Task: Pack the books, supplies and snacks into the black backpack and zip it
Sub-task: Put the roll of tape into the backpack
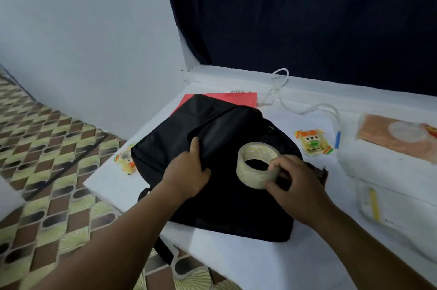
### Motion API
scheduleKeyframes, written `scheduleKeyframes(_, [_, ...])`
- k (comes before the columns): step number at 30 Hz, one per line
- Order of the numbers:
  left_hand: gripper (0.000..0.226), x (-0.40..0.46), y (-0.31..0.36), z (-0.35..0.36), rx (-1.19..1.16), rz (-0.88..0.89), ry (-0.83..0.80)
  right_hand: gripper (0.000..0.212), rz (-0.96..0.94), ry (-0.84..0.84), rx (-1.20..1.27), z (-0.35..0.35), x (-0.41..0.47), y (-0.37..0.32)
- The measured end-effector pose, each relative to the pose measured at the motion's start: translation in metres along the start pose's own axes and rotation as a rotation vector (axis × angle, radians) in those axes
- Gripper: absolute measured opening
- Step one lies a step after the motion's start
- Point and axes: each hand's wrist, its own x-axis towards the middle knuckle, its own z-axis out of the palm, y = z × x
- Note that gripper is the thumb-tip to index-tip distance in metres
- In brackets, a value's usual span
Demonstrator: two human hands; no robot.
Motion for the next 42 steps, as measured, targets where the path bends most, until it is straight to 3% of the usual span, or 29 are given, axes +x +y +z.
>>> scheduleKeyframes(6, [0.114, -0.007, 0.001, 0.013, 0.052, -0.008, -0.122, 0.024, 0.006, -0.050, 0.008, 0.008, 0.012, 0.006])
scheduleKeyframes(11, [0.057, 0.007, -0.016, -0.021, -0.379, 0.005, 0.027, 0.025, 0.007, -0.087, 0.043, 0.010, 0.024, 0.008])
scheduleKeyframes(14, [0.040, 0.015, -0.019, -0.046, -0.479, 0.062, 0.142, 0.020, -0.026, -0.190, 0.081, 0.017, 0.034, 0.006])
scheduleKeyframes(20, [0.042, 0.022, -0.016, -0.074, -0.485, 0.137, 0.183, 0.026, -0.167, -0.385, 0.199, 0.043, 0.056, -0.014])
scheduleKeyframes(24, [0.041, 0.020, -0.019, -0.077, -0.537, 0.148, 0.167, 0.028, -0.230, -0.506, 0.116, 0.070, 0.079, -0.029])
scheduleKeyframes(26, [0.044, 0.019, -0.022, -0.077, -0.554, 0.152, 0.157, 0.031, -0.264, -0.493, -0.003, 0.084, 0.088, -0.030])
scheduleKeyframes(30, [0.036, 0.016, -0.027, -0.077, -0.564, 0.134, 0.170, 0.052, -0.200, -0.298, -0.254, 0.105, 0.085, -0.025])
scheduleKeyframes(32, [0.036, 0.015, -0.030, -0.076, -0.562, 0.120, 0.181, 0.042, -0.250, -0.262, -0.191, 0.114, 0.079, -0.018])
scheduleKeyframes(35, [0.037, 0.015, -0.033, -0.073, -0.551, 0.111, 0.185, 0.011, -0.473, -0.269, -0.138, 0.121, 0.075, -0.008])
scheduleKeyframes(36, [0.037, 0.015, -0.033, -0.073, -0.547, 0.110, 0.187, 0.012, -0.537, -0.294, -0.126, 0.122, 0.076, -0.005])
scheduleKeyframes(39, [0.038, 0.014, -0.033, -0.072, -0.553, 0.099, 0.186, 0.043, -0.637, -0.415, -0.214, 0.127, 0.079, 0.002])
scheduleKeyframes(42, [0.039, 0.015, -0.036, -0.072, -0.576, 0.096, 0.174, 0.054, -0.623, -0.500, -0.421, 0.130, 0.084, 0.003])
